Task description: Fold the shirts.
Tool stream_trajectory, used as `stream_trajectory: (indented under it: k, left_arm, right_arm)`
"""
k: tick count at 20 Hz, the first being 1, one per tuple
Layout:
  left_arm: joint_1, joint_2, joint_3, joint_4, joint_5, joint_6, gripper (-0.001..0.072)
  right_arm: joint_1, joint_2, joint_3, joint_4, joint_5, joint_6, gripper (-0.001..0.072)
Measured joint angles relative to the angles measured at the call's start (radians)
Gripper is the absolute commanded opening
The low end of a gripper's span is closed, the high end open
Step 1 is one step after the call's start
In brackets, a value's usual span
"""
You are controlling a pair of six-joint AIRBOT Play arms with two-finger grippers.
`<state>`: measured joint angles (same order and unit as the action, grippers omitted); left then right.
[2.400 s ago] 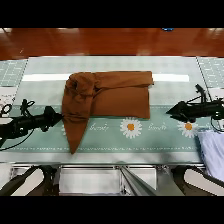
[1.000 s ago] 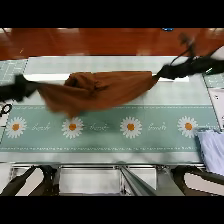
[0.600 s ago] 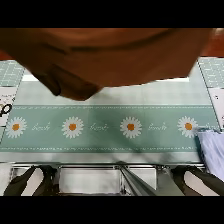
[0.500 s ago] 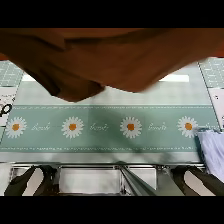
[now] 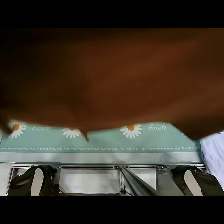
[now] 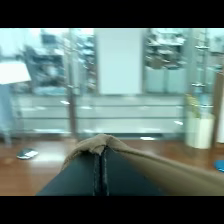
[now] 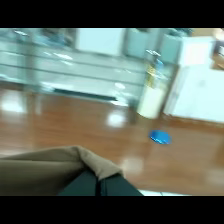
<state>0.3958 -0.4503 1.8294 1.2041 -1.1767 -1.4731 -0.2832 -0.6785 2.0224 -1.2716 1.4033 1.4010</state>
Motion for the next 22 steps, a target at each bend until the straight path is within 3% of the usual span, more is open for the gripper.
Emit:
stream_trajectory:
  k: [6, 12, 19, 22]
  left_arm:
    - [-0.159, 0.006, -0.088, 0.182, -0.151, -0.073, 0.0018]
    - [-0.201, -0.201, -0.335, 0.09, -0.211, -0.101, 0.0019]
    - [-0.3, -0.678, -0.459, -0.018, -0.007, -0.09, 0.0018]
    - [-0.328, -0.86, -0.468, -0.039, 0.129, -0.146, 0.0018]
  right_arm:
    - [-0.001, 0.071, -0.187, -0.08, 0.05, 0.057, 0.0021]
    - [-0.001, -0.01, -0.524, 0.056, 0.016, 0.033, 0.0021]
    - [-0.001, -0.465, -0.687, 0.267, -0.206, -0.099, 0.0021]
    - [-0.001, -0.717, -0.622, 0.365, -0.292, -0.128, 0.0021]
